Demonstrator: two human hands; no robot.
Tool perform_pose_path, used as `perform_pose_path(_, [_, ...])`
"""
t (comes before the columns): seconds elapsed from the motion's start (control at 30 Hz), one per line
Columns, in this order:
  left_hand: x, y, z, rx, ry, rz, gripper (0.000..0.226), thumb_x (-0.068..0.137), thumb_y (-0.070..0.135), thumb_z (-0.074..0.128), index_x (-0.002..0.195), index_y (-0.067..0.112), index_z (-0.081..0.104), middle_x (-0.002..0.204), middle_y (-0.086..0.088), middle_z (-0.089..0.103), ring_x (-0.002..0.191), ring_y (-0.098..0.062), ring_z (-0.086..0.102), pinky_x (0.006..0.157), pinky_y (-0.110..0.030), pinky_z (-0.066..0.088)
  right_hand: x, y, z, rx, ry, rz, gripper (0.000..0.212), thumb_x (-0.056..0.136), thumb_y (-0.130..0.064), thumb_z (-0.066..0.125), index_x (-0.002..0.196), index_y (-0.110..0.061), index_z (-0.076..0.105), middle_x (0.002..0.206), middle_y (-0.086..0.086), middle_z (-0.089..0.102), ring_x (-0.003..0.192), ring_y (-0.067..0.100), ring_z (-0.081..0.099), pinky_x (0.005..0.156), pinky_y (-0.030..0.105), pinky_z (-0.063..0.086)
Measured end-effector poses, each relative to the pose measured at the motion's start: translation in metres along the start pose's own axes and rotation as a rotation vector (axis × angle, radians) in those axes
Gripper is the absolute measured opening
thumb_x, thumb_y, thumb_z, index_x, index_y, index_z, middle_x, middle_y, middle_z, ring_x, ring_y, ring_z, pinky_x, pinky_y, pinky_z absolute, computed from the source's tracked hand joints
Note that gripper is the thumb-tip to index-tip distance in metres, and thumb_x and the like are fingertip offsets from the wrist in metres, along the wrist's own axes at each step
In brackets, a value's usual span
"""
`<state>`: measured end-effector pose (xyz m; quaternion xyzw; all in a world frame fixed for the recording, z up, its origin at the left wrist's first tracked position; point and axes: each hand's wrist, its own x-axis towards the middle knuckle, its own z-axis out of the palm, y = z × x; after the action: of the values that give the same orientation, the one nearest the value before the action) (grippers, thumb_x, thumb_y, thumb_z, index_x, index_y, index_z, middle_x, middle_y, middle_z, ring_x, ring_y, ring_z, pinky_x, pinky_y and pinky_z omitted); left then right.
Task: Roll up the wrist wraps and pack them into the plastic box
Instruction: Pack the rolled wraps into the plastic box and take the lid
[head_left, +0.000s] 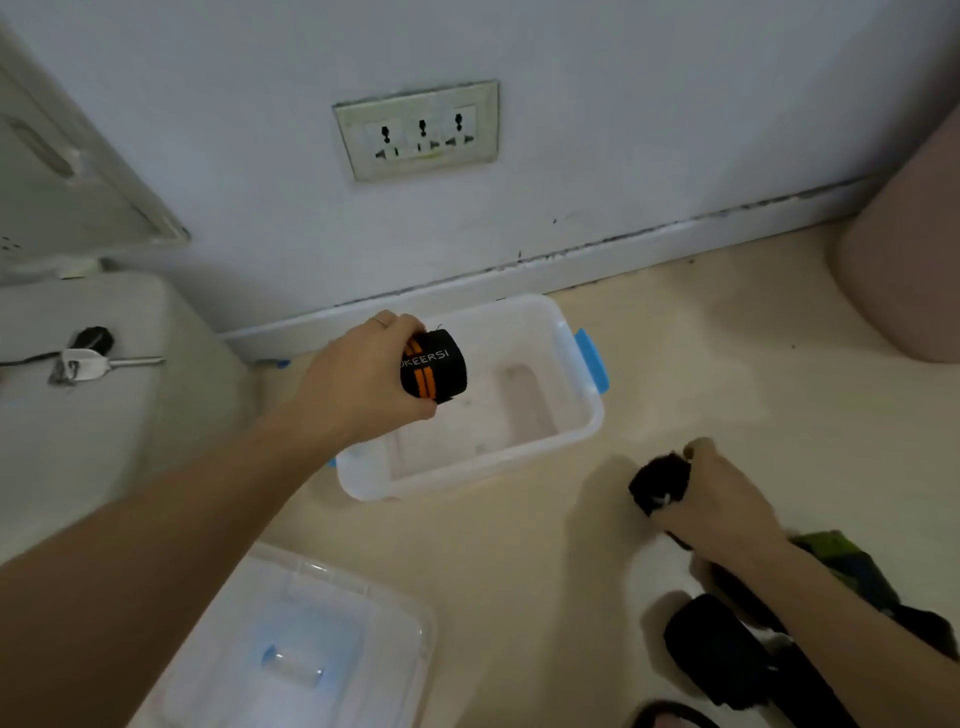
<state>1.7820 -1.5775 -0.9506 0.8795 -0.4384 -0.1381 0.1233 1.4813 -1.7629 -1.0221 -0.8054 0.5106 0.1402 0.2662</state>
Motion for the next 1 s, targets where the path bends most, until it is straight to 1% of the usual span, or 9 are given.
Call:
perform_pose_path(0.07, [0.010,-0.014,0.008,0.182,0.000,0.060,0.062,0.070,0.039,0.081,0.123,0.020,0.056,0.105,0.002,0.057,0.096,-0.022,0.055,0.075,-0.036,0.046,-0.012,-0.022,-0.032,0.146,0.155,-0.046,0.056,0.073,-0.029,0.084,0.108,-0.015,0.043,0.096,0.007,0.061,0.084,0.031,0.059,0.070,0.041,0.049])
perform_pose_path(0.17, [0.017,-0.028,0.024,0.386,0.010,0.146,0.051,0.068,0.033,0.079,0.110,0.013,0.057,0.094,-0.005,0.061,0.088,-0.028,0.054,0.070,-0.038,0.044,-0.025,-0.072,-0.075,0.157,0.362,-0.269,0.051,0.066,-0.023,0.081,0.100,-0.020,0.044,0.091,0.000,0.054,0.081,0.027,0.053,0.059,0.034,0.035])
perform_pose_path(0.27, [0.021,-0.029,0.039,0.490,-0.019,0.165,0.043,0.077,0.034,0.073,0.109,0.012,0.053,0.098,-0.006,0.060,0.092,-0.027,0.055,0.071,-0.034,0.039,-0.008,-0.131,-0.074,0.066,0.375,-0.557,0.048,0.064,-0.018,0.076,0.101,-0.020,0.047,0.097,0.003,0.054,0.086,0.029,0.052,0.056,0.031,0.027])
perform_pose_path(0.37, [0.025,-0.026,0.049,0.602,-0.093,0.120,0.041,0.086,0.034,0.068,0.117,0.013,0.050,0.112,-0.006,0.057,0.101,-0.025,0.056,0.073,-0.031,0.034,0.026,-0.179,-0.030,-0.184,0.289,-0.758,0.054,0.072,-0.014,0.073,0.121,-0.015,0.050,0.118,0.009,0.055,0.105,0.033,0.054,0.072,0.035,0.034])
perform_pose_path(0.5, [0.028,-0.029,0.066,0.693,-0.121,0.078,0.040,0.090,0.033,0.066,0.121,0.013,0.050,0.126,-0.009,0.047,0.096,-0.024,0.057,0.068,-0.032,0.033,0.068,-0.190,0.031,-0.409,0.202,-0.764,0.058,0.084,-0.008,0.070,0.134,-0.014,0.042,0.131,0.010,0.046,0.112,0.031,0.052,0.080,0.033,0.033])
perform_pose_path(0.7, [0.031,-0.034,0.083,0.858,-0.121,0.106,0.038,0.093,0.032,0.064,0.123,0.014,0.049,0.120,-0.007,0.055,0.103,-0.023,0.056,0.076,-0.031,0.037,0.100,-0.180,0.038,-0.657,0.191,-0.690,0.054,0.089,-0.011,0.067,0.137,-0.014,0.042,0.132,0.010,0.048,0.117,0.031,0.053,0.093,0.037,0.041])
perform_pose_path(0.83, [0.034,-0.027,0.083,0.842,-0.095,0.088,0.041,0.093,0.031,0.066,0.125,0.014,0.046,0.124,-0.007,0.054,0.108,-0.024,0.055,0.076,-0.031,0.032,0.097,-0.180,0.039,-0.760,0.236,-0.695,0.050,0.093,-0.017,0.065,0.138,-0.017,0.042,0.137,0.012,0.043,0.118,0.031,0.049,0.084,0.037,0.037])
perform_pose_path(0.9, [0.034,-0.027,0.083,0.857,-0.071,0.111,0.042,0.092,0.032,0.067,0.124,0.016,0.046,0.124,-0.006,0.054,0.108,-0.023,0.053,0.076,-0.032,0.031,0.092,-0.179,0.041,-0.727,0.239,-0.662,0.055,0.090,-0.011,0.067,0.138,-0.016,0.039,0.140,0.016,0.035,0.106,0.031,0.053,0.074,0.036,0.038])
perform_pose_path(1.0, [0.029,-0.027,0.083,0.838,-0.073,0.113,0.042,0.090,0.032,0.067,0.122,0.016,0.045,0.121,-0.006,0.053,0.104,-0.023,0.053,0.076,-0.031,0.032,0.091,-0.181,0.039,-0.619,0.170,-0.602,0.063,0.087,0.001,0.066,0.140,-0.010,0.034,0.142,0.021,0.030,0.069,0.024,0.053,0.064,0.032,0.040])
